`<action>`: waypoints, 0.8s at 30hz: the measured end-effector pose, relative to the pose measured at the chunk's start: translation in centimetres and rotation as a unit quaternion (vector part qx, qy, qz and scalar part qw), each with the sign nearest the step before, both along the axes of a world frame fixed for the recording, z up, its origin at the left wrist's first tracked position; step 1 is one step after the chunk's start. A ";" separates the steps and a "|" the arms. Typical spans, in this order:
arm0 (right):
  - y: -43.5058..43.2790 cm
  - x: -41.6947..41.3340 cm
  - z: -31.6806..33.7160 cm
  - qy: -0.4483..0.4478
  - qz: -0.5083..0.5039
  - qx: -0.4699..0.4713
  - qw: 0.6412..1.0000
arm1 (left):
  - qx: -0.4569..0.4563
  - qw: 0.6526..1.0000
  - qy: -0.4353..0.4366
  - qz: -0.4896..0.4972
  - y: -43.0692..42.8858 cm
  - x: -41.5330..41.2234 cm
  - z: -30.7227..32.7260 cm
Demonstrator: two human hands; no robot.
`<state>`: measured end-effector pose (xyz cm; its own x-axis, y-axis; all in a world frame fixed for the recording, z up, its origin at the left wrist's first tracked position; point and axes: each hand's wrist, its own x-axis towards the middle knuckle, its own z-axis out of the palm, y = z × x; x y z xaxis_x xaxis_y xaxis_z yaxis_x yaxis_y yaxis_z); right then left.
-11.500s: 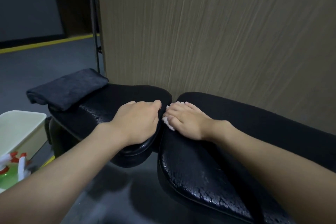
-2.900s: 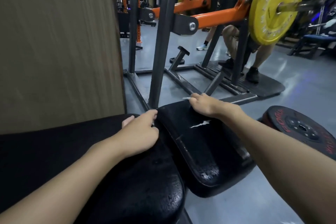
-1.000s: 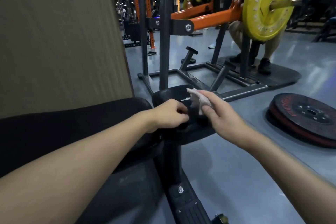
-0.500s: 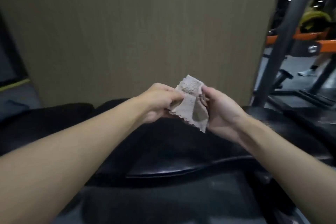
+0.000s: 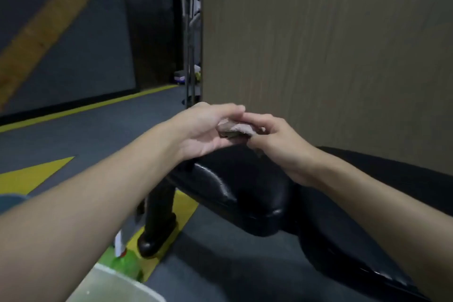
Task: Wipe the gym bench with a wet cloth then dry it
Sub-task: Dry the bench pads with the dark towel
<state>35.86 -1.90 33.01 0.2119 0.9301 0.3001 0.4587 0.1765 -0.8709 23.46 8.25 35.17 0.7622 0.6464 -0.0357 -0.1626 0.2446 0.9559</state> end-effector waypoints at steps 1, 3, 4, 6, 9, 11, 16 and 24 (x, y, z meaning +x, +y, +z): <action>1.7 -1.0 0.2 0.029 0.010 -0.006 1.000 | 0.015 1.000 0.004 0.024 1.9 -1.3 -0.3; 5.5 -2.3 0.3 0.136 -0.024 -0.017 0.990 | 0.046 0.997 0.018 0.064 5.2 -3.9 -1.0; 7.4 -2.8 0.3 0.158 -0.064 -0.031 0.985 | 0.057 0.994 0.028 0.088 6.8 -5.2 -1.2; 10.9 -3.9 0.0 0.090 -0.142 -0.086 0.982 | 0.070 0.989 0.035 0.122 9.8 -7.7 -1.2; 15.5 -5.9 -1.1 -0.035 -0.195 -0.175 0.965 | 0.124 0.979 0.047 0.153 13.3 -10.6 -0.7; 18.4 -7.1 -2.3 -0.116 -0.241 -0.208 0.941 | 0.186 0.963 0.069 0.181 15.0 -11.9 -0.7; 23.2 -9.4 -5.7 -0.245 -0.241 -0.296 0.892 | 0.271 0.923 0.076 0.261 17.8 -12.3 -2.7; 28.0 -6.5 -6.7 -0.369 -0.148 -0.284 0.873 | 0.209 0.921 0.095 0.316 21.1 -11.8 -8.0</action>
